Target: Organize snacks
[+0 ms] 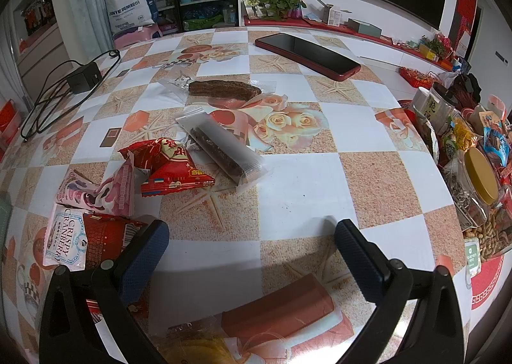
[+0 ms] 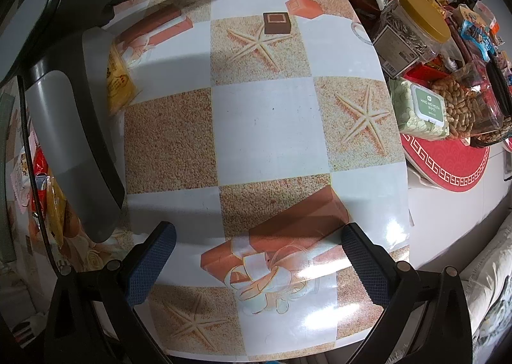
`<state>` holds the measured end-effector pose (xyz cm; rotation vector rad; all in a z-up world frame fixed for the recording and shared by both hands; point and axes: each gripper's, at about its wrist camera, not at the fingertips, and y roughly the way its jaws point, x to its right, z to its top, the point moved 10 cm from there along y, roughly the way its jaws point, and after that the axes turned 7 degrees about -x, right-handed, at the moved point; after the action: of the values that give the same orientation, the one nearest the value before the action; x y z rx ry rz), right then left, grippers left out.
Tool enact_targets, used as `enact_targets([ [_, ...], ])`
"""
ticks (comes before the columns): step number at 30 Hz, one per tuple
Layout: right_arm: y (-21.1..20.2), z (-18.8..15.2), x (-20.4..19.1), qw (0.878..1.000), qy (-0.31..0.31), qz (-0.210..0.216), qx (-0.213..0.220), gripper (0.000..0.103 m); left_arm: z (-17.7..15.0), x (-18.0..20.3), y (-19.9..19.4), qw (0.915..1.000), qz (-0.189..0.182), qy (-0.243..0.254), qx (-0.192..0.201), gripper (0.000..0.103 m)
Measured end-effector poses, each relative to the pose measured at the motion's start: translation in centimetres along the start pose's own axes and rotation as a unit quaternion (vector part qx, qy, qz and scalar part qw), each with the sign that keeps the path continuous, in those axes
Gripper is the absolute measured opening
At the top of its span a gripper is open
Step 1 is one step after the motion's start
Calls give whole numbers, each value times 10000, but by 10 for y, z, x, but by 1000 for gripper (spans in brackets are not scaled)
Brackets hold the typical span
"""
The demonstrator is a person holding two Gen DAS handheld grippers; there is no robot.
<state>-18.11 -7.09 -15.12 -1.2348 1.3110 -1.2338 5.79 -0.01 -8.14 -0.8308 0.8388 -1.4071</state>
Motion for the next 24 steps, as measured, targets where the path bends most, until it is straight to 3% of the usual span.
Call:
enact_targets([
  [19,2,0,6,9996,-2,-282,-7,103,0,0,0,10000,0,0,0,103],
  [24,2,2,5,9998,19,-193,-4,103,0,0,0,10000,0,0,0,103],
])
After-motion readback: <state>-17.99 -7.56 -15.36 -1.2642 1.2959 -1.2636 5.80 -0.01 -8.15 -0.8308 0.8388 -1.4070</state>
